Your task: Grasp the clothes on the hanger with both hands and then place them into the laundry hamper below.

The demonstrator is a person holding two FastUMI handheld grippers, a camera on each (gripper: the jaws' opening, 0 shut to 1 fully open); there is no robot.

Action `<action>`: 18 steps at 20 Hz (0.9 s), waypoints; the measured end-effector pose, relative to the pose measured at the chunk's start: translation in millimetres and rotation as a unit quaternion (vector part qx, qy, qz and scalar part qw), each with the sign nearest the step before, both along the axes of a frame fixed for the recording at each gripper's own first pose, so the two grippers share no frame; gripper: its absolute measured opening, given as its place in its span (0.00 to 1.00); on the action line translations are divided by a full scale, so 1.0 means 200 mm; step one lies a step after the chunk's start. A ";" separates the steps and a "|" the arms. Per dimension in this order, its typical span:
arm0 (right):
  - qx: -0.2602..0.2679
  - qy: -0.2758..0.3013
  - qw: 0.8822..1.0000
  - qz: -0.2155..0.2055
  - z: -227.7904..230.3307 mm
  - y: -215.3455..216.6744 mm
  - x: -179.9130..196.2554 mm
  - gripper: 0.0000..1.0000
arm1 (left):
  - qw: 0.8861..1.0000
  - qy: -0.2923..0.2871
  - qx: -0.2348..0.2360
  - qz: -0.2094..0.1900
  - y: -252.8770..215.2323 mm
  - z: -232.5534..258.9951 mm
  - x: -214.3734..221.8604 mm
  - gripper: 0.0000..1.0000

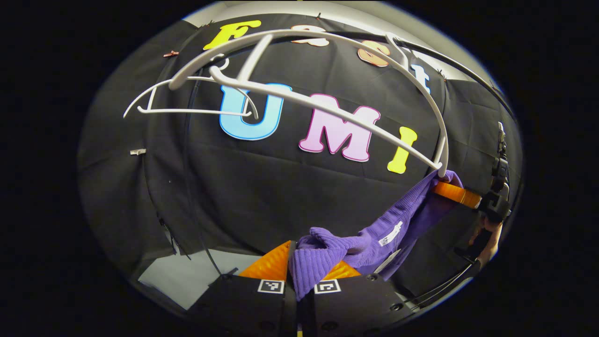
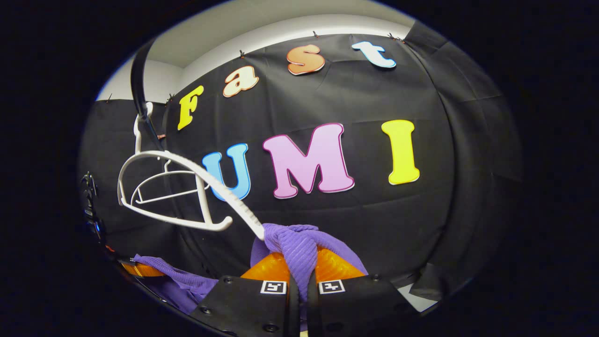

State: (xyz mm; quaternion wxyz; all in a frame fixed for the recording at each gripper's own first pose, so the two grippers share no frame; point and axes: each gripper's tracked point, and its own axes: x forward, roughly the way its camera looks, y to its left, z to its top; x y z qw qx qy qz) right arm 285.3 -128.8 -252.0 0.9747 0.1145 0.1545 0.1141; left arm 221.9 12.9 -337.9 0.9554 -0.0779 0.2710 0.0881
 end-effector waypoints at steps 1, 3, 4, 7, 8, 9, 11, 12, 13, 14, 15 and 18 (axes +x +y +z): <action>0.003 0.015 1.000 0.011 -0.05 0.03 -0.04 0.11 | 1.000 0.004 -0.004 -0.002 -0.03 -0.01 -0.01 0.10; 0.007 0.045 0.999 0.029 -0.15 0.10 -0.11 0.11 | 1.000 0.018 -0.012 -0.007 -0.06 -0.07 -0.05 0.10; 0.010 0.060 0.997 0.039 -0.19 0.14 -0.15 0.11 | 1.000 0.025 -0.017 -0.007 -0.08 -0.10 -0.07 0.08; 0.005 0.106 0.991 0.082 -0.32 0.29 -0.30 0.11 | 0.998 0.049 -0.036 -0.007 -0.13 -0.18 -0.11 0.10; 0.003 0.119 0.988 0.104 -0.36 0.34 -0.36 0.11 | 0.998 0.055 -0.040 -0.006 -0.14 -0.21 -0.13 0.10; 0.006 0.133 0.984 0.123 -0.38 0.41 -0.41 0.11 | 0.997 0.060 -0.044 -0.005 -0.16 -0.23 -0.15 0.10; 0.014 0.154 0.975 0.158 -0.40 0.54 -0.51 0.11 | 0.996 0.074 -0.056 -0.003 -0.19 -0.27 -0.18 0.09; 0.009 0.167 0.970 0.175 -0.44 0.59 -0.57 0.11 | 0.995 0.082 -0.061 -0.004 -0.21 -0.28 -0.21 0.09; -0.001 0.180 0.965 0.191 -0.48 0.63 -0.62 0.11 | 0.993 0.095 -0.065 -0.004 -0.22 -0.31 -0.21 0.10; -0.011 0.193 0.960 0.203 -0.53 0.67 -0.68 0.11 | 0.991 0.111 -0.071 -0.004 -0.23 -0.34 -0.23 0.10; -0.015 0.215 0.953 0.213 -0.58 0.70 -0.74 0.11 | 0.989 0.124 -0.075 -0.002 -0.24 -0.40 -0.25 0.10; -0.035 0.283 0.932 0.224 -0.73 0.75 -0.90 0.11 | 0.980 0.164 -0.106 0.019 -0.31 -0.52 -0.36 0.10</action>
